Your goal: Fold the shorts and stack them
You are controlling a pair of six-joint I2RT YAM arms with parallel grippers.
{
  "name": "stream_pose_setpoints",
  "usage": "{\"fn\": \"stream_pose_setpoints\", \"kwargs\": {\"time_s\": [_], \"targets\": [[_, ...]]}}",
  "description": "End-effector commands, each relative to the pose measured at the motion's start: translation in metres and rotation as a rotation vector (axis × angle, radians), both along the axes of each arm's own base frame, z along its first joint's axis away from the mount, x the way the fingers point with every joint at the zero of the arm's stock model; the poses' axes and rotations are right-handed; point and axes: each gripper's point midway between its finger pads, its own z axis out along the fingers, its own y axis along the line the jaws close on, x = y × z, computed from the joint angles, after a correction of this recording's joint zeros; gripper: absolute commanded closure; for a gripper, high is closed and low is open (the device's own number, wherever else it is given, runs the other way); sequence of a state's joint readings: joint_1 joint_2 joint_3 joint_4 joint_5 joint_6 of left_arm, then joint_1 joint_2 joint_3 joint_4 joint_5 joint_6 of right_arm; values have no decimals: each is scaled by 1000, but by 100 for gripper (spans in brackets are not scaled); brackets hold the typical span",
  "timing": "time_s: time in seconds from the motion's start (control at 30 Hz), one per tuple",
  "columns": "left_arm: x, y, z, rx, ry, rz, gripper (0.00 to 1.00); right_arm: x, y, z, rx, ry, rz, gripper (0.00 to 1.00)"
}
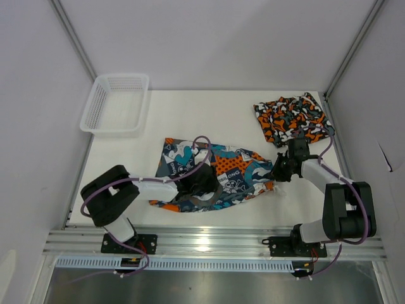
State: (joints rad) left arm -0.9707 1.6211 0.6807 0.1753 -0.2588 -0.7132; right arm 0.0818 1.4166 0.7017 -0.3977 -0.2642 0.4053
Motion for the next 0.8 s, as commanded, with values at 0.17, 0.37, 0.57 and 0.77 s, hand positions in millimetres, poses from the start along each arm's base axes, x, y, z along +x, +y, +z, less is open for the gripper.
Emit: {"fn": "stream_pose_setpoints", "kwargs": {"time_s": [0.17,0.37,0.57,0.77], "targets": [[-7,46,-67,122,193,79,51,45,-41,31,-152,-78,-75,100],[12,17,-37,59,150,39,42,58,-38,48,-140,-75,-44,100],[14,6,12,-13,84,22,29,58,-23,79,-103,-130,10,100],[21,31,42,25,32,88,27,58,-11,98,-115,-182,59,100]]}}
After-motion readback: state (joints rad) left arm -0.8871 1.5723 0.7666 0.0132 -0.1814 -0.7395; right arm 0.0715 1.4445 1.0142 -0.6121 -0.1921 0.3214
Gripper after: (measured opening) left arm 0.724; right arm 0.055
